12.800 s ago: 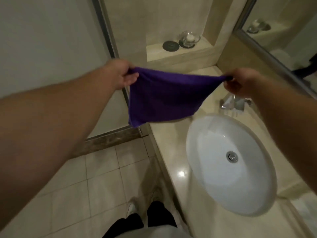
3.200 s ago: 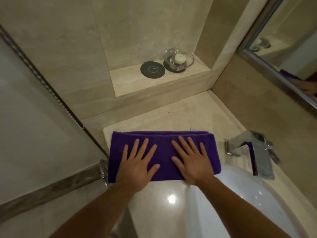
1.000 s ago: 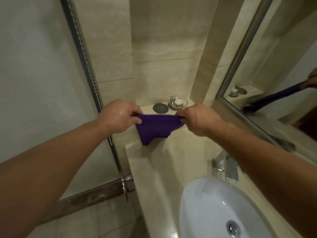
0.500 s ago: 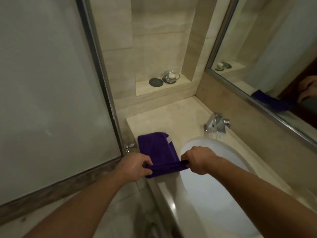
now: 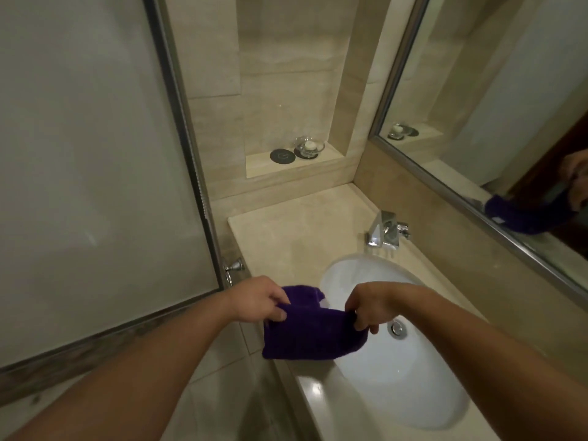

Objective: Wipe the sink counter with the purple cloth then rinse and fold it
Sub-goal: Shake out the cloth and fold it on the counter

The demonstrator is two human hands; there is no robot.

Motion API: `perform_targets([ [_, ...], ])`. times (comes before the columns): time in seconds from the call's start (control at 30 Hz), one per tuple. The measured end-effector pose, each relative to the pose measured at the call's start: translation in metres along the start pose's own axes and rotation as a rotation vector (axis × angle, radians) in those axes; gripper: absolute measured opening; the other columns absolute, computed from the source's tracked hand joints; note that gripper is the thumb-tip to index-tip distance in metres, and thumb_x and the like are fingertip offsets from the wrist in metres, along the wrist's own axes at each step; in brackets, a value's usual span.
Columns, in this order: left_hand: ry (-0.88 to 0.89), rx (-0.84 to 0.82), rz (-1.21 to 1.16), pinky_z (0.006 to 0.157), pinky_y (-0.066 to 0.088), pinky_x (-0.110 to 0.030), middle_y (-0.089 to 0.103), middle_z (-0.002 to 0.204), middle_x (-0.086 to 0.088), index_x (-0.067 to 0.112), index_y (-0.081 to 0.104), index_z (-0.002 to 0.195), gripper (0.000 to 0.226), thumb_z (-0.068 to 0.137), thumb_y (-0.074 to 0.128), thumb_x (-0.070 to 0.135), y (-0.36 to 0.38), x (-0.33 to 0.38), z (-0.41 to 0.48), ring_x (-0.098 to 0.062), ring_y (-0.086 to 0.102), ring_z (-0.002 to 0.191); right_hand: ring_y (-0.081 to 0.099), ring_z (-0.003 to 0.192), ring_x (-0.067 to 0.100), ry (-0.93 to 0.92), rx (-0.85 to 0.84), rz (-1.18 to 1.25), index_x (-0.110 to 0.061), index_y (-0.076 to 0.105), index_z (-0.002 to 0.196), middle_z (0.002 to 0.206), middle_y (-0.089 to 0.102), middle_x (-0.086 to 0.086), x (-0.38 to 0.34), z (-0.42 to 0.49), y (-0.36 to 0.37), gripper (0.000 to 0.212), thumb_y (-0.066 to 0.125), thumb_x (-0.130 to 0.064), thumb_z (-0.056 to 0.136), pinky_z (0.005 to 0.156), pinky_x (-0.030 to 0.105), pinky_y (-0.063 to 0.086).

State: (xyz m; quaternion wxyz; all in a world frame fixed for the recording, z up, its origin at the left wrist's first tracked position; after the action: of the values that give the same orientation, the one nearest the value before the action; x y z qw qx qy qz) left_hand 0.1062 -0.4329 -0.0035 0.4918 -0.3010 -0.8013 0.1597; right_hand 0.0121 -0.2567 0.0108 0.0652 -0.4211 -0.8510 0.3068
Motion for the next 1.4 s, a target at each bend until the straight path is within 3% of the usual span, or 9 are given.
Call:
perform_targets([
  [0.1,-0.049,0.124,-0.007,0.084,0.058,-0.036,0.075,0.09,0.002,0.018,0.075,0.1,0.013,0.089,0.068,0.015,-0.035,0.007,0.011,-0.016,0.071,0.087,0.068,0.076,0.009,-0.022,0.151,-0.053,-0.019,0.069,0.116,0.087,0.068,-0.007,-0.001,0.0,-0.047,0.026,0.056,-0.017,0.093,0.083,0.032,0.053],
  [0.23,-0.034,0.432,0.004,0.087,0.057,-0.041,0.073,0.086,0.005,0.023,0.075,0.102,0.017,0.091,0.067,0.014,-0.126,0.033,0.034,-0.015,0.069,0.083,0.061,0.091,0.018,0.022,0.564,-0.001,-0.027,0.073,0.105,0.103,0.07,-0.001,0.003,0.004,-0.153,0.026,0.057,-0.017,0.088,0.079,0.029,0.048],
  [0.43,0.048,0.838,0.121,0.089,0.056,-0.039,0.075,0.1,0.006,0.032,0.076,0.107,0.022,0.09,0.068,0.021,-0.256,0.101,0.024,-0.018,0.068,0.092,0.06,0.083,0.016,0.029,1.092,0.277,-0.029,0.073,0.108,0.089,0.066,-0.005,-0.007,-0.049,-0.269,0.029,0.054,-0.013,0.093,0.07,0.027,0.043],
  [0.53,0.164,0.937,0.013,0.083,0.057,-0.033,0.075,0.097,0.003,0.026,0.076,0.108,0.023,0.092,0.067,0.013,-0.271,0.121,0.001,-0.016,0.07,0.083,0.064,0.087,0.015,-0.075,1.218,0.305,-0.029,0.073,0.112,0.095,0.071,-0.005,-0.016,-0.074,-0.28,0.029,0.053,-0.014,0.097,0.068,0.026,0.047],
  [0.6,0.211,0.959,-0.002,0.079,0.054,-0.027,0.075,0.094,0.001,0.024,0.076,0.11,0.026,0.091,0.067,0.009,-0.259,0.12,-0.011,-0.014,0.067,0.079,0.06,0.082,0.012,-0.108,1.246,0.28,-0.028,0.072,0.114,0.092,0.068,-0.007,-0.02,-0.082,-0.271,0.029,0.052,-0.015,0.098,0.06,0.017,0.04],
  [0.7,0.227,0.93,0.033,0.087,0.051,-0.026,0.075,0.103,0.0,0.021,0.075,0.113,0.028,0.089,0.069,0.008,-0.218,0.098,-0.015,-0.014,0.065,0.088,0.054,0.076,0.011,-0.1,1.194,0.24,-0.03,0.072,0.115,0.089,0.064,-0.008,-0.019,-0.069,-0.236,0.029,0.054,-0.016,0.098,0.058,0.019,0.038],
  [0.83,0.134,0.824,0.067,0.096,0.051,-0.03,0.074,0.112,0.001,0.021,0.074,0.115,0.03,0.088,0.069,0.008,-0.146,0.032,0.009,-0.015,0.067,0.101,0.066,0.095,0.024,-0.095,1.003,0.227,-0.031,0.075,0.109,0.101,0.075,0.0,-0.01,-0.002,-0.161,0.027,0.058,-0.016,0.093,0.073,0.027,0.043],
  [1.07,-0.136,0.348,0.152,0.089,0.046,-0.02,0.073,0.114,0.007,0.031,0.074,0.115,0.03,0.09,0.065,0.016,-0.016,-0.078,0.054,-0.009,0.064,0.101,0.065,0.093,0.013,-0.073,0.45,0.076,-0.032,0.071,0.113,0.105,0.071,-0.005,-0.006,0.104,-0.019,0.025,0.054,-0.023,0.097,0.084,0.029,0.054],
  [1.4,-0.192,0.243,-0.003,0.09,0.055,-0.035,0.073,0.097,0.006,0.023,0.077,0.103,0.022,0.083,0.073,0.016,-0.032,-0.094,0.078,-0.01,0.067,0.091,0.067,0.079,0.012,-0.091,0.213,0.163,-0.014,0.07,0.113,0.091,0.07,0.0,-0.001,0.133,-0.034,0.025,0.06,-0.013,0.091,0.068,0.019,0.048],
])
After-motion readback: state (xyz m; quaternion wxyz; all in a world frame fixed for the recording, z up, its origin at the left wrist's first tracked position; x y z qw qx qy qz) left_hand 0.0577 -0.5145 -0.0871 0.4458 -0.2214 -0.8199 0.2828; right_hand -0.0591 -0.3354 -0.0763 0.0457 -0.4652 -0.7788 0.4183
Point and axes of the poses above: each hand's wrist, its own z-axis towards the middle knuckle, its own y-axis out of the palm, x = y × z, the point moved 8 cm from there along z, towards the middle knuckle
